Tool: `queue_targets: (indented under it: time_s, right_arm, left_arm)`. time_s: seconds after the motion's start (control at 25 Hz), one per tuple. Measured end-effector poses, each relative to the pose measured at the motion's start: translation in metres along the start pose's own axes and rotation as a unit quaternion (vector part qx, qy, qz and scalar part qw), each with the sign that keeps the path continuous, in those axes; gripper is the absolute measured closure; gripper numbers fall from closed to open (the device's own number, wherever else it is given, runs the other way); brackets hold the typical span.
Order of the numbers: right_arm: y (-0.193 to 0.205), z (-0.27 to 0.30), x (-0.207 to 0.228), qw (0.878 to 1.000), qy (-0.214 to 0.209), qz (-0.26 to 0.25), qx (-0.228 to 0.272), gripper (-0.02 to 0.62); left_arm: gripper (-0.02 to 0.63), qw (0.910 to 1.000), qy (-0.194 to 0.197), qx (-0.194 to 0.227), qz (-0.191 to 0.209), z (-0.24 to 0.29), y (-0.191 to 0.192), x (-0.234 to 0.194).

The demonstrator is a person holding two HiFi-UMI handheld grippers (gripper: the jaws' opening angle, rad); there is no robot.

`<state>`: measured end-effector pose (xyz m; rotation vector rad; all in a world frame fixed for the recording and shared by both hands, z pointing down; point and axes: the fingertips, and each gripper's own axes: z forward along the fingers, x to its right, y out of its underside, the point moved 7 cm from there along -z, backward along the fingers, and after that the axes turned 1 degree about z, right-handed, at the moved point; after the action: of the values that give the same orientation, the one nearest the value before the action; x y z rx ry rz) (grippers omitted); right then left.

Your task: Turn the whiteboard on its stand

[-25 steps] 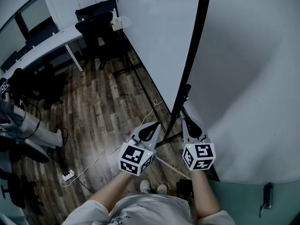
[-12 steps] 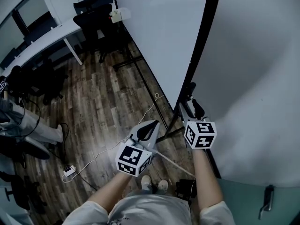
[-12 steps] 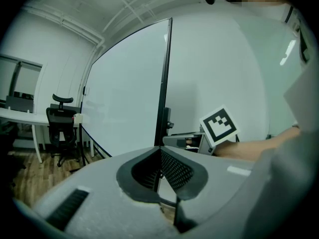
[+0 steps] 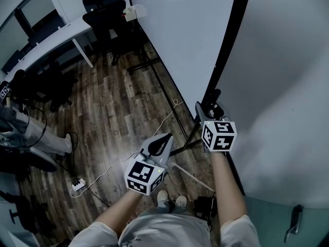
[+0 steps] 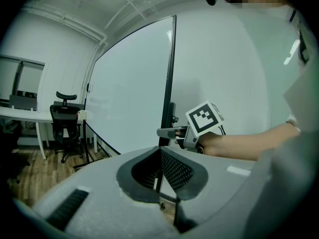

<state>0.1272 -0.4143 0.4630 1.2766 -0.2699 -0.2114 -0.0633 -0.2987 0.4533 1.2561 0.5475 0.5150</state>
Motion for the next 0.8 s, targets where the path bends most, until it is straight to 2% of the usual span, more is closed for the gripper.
queue_targets:
  time_s: [0.4,0.8]
  right_arm:
    - [0.000,-0.004,-0.007,1.000,0.021,-0.020,0.005,0.407]
    - [0.015,-0.054,-0.016,0.999,0.029,-0.025,0.011,0.408]
  left_arm:
    - [0.595,1.0000,0.000,-0.005,-0.003,-0.009,0.003,0.001]
    - [0.595,0.9999,0.007,-0.004,-0.007,-0.023,0.010,0.017]
